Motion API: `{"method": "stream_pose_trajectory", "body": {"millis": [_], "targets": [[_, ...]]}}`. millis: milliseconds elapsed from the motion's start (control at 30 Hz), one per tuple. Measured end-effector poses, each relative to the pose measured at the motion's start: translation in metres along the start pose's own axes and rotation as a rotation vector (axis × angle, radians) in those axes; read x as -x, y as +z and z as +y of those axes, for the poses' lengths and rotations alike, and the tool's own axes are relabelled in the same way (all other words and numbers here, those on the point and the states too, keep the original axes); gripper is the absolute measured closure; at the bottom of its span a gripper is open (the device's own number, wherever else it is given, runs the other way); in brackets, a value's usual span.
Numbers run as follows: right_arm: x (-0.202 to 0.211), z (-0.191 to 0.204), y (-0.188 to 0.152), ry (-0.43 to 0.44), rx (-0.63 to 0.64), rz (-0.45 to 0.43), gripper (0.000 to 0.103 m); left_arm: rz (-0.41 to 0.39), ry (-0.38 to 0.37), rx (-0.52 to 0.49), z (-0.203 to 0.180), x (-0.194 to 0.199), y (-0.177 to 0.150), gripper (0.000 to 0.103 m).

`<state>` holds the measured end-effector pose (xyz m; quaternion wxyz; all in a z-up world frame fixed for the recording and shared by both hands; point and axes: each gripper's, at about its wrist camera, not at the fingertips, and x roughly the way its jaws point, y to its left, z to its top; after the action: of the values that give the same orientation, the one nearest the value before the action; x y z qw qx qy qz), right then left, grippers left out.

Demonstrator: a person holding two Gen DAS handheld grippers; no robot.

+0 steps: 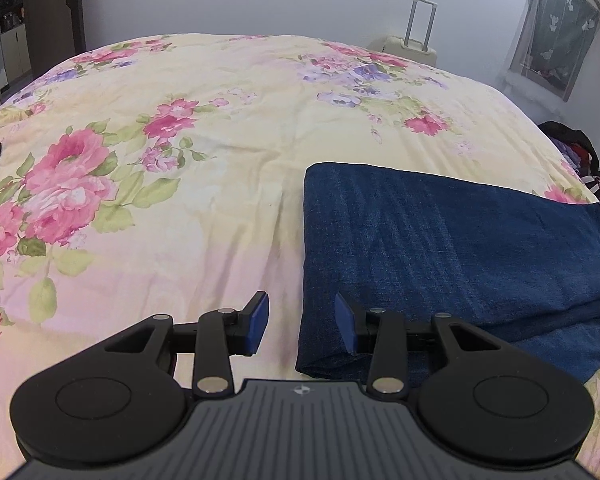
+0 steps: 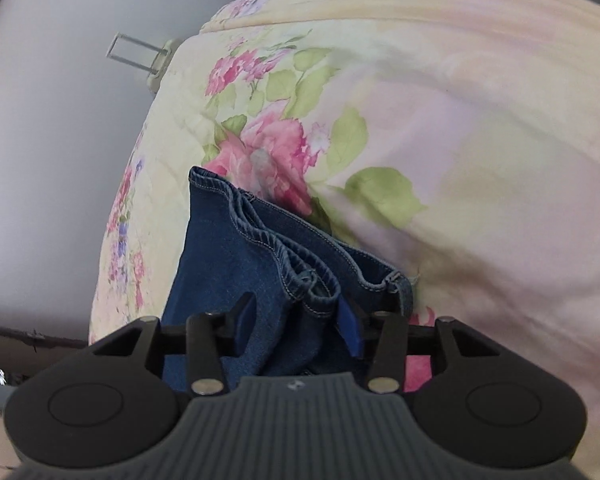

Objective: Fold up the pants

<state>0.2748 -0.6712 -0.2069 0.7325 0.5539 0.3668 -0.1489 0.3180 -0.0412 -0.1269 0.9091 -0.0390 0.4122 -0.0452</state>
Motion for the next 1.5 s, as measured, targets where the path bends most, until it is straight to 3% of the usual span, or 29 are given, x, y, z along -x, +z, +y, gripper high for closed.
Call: {"method": "stream_pose_trajectory", "body": {"millis": [67, 133, 233, 333, 467, 500, 633, 733, 867, 933, 1033, 1167, 1300, 1400, 1500], "targets": [[-0.006, 0.004, 0.001, -0.001, -0.017, 0.006, 0.088, 0.001, 0.006, -0.002, 0.001, 0.001, -0.001, 0.057], [-0.006, 0.017, 0.002, -0.046, 0.058, -0.020, 0.096, -0.003, 0.008, -0.004, 0.004, 0.004, -0.001, 0.057], [0.010, 0.049, -0.008, -0.056, 0.270, -0.108, 0.099, 0.008, 0.013, 0.005, 0.011, 0.004, -0.003, 0.057], [0.001, 0.063, -0.021, -0.212, 0.515, -0.148, 0.100, 0.028, 0.016, 0.008, 0.015, 0.003, -0.005, 0.057], [-0.028, 0.040, -0.026, -0.319, 0.565, -0.083, 0.098, 0.044, 0.005, 0.005, 0.019, 0.003, -0.009, 0.057], [-0.025, 0.039, -0.028, -0.327, 0.578, -0.098, 0.091, 0.042, 0.005, 0.012, 0.019, 0.003, -0.008, 0.057], [0.004, 0.056, -0.046, -0.440, 0.636, -0.241, 0.084, 0.008, -0.071, 0.086, 0.023, 0.002, 0.002, 0.059], [0.026, 0.068, -0.067, -0.300, 0.648, -0.295, 0.084, -0.004, -0.143, 0.101, 0.007, -0.012, 0.022, 0.063], [0.013, 0.087, -0.097, -0.122, 0.718, -0.280, 0.085, 0.015, -0.185, -0.017, -0.030, -0.033, 0.026, 0.071], [-0.005, 0.091, -0.109, -0.146, 0.751, -0.273, 0.085, 0.062, -0.167, -0.085, -0.043, -0.048, 0.015, 0.077], [-0.034, 0.077, -0.117, -0.272, 0.723, -0.279, 0.092, 0.142, -0.132, -0.123, -0.043, -0.068, -0.010, 0.082], [-0.047, 0.058, -0.126, -0.273, 0.730, -0.307, 0.093, 0.167, -0.175, -0.062, -0.024, -0.069, -0.025, 0.084], [-0.050, 0.059, -0.127, -0.293, 0.740, -0.314, 0.093, 0.200, -0.138, -0.164, -0.034, -0.049, -0.027, 0.085], [-0.049, 0.059, -0.127, -0.303, 0.740, -0.316, 0.093, 0.157, -0.151, -0.144, -0.027, -0.035, -0.015, 0.084], [-0.044, 0.060, -0.127, -0.297, 0.733, -0.328, 0.093, 0.069, -0.155, -0.086, -0.015, -0.033, 0.017, 0.084]]}}
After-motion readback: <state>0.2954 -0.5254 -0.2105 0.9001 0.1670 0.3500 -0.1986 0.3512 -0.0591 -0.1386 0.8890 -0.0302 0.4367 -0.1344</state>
